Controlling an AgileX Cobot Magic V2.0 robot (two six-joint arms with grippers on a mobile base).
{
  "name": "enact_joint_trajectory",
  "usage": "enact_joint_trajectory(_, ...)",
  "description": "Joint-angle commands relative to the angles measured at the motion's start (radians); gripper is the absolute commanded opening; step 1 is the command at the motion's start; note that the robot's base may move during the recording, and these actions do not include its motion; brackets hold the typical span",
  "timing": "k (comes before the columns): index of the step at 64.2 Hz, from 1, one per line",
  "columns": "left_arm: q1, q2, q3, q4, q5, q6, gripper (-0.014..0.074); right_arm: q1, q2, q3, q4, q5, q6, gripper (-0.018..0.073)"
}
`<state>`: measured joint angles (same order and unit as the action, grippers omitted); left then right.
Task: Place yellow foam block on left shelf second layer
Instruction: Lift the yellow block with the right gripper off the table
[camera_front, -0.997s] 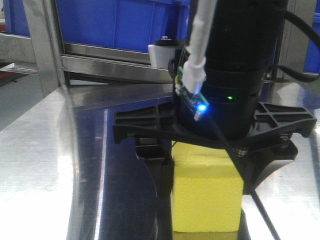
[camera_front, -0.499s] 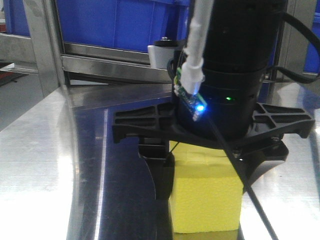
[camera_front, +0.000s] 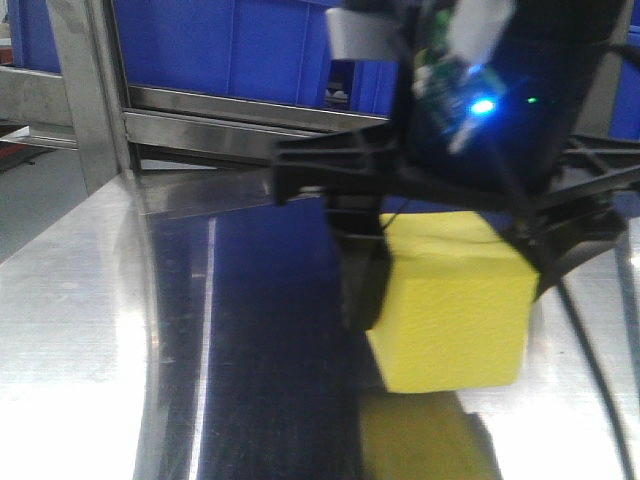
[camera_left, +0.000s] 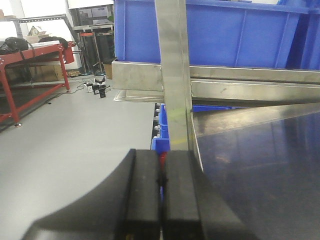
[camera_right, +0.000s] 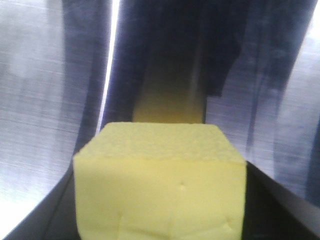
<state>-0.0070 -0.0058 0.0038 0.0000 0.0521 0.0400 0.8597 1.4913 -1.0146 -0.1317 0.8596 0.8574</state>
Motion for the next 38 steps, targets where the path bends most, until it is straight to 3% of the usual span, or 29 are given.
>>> enact_joint_trajectory(1, 0.001, -0.021, 0.026, -0.011, -0.081, -0.003, 0.0124, -0.047, -0.088, 0.006, 0.017, -0.003, -0.077, 0.0507)
enact_joint_trajectory(12, 0.001, -0.021, 0.026, -0.011, -0.081, -0.003, 0.0124, -0.14, -0.225, 0.11, 0.054, -0.014, -0.149, 0.0507)
enact_joint_trajectory(21, 0.001, -0.021, 0.026, -0.011, -0.081, -0.003, 0.0124, -0.264, -0.356, 0.216, 0.074, 0.004, -0.218, 0.0507)
enact_joint_trajectory(38, 0.001, -0.021, 0.026, -0.011, -0.081, -0.003, 0.0124, -0.517, -0.591, 0.353, 0.077, 0.002, -0.441, 0.0507)
